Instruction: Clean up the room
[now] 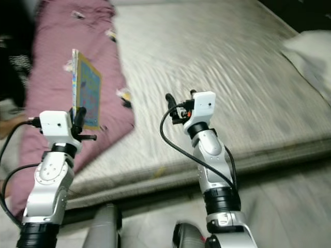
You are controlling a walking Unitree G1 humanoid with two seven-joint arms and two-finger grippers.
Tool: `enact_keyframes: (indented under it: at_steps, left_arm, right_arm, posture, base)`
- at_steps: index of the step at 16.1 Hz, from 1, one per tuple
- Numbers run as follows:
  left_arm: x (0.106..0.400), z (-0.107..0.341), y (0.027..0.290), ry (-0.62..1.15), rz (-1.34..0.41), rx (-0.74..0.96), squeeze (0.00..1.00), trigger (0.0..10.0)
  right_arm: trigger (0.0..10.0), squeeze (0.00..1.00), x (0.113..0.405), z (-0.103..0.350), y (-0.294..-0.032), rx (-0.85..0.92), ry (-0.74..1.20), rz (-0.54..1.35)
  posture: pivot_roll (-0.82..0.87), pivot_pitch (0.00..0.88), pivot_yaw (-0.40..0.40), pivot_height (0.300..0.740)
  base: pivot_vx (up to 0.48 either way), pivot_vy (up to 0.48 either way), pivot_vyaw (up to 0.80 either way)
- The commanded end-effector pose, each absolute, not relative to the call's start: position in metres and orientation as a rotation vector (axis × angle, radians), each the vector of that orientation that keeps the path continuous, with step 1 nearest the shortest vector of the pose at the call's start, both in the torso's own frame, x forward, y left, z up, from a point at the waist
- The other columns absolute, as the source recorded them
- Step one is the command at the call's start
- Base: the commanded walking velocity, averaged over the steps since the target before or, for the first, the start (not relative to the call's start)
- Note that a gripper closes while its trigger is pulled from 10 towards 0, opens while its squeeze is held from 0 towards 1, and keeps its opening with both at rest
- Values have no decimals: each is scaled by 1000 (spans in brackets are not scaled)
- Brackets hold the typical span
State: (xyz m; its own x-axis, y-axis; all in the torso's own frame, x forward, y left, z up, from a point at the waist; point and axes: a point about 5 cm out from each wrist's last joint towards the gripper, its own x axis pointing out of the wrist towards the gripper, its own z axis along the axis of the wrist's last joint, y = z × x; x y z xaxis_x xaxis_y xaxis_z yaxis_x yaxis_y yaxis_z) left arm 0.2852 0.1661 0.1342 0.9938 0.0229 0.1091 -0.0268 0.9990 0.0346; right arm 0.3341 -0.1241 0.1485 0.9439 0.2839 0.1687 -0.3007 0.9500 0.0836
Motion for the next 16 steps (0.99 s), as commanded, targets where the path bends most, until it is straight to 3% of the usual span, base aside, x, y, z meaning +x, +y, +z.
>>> enact_keyframes:
  at_steps: [1, 16]
  left_arm:
    - [287, 142, 166, -151, 38, 51, 0, 10000]
    - [287, 139, 163, -123, 22, 48, 0, 10000]
  right_arm:
    - [10000, 0, 335, 149, -126, 115, -158, 283]
    - [10000, 0, 336, 148, -127, 112, -157, 277]
  posture:
    - [60, 0, -24, 740]
    - [62, 0, -24, 740]
  base:
    - [0, 0, 0]
    - [0, 0, 0]
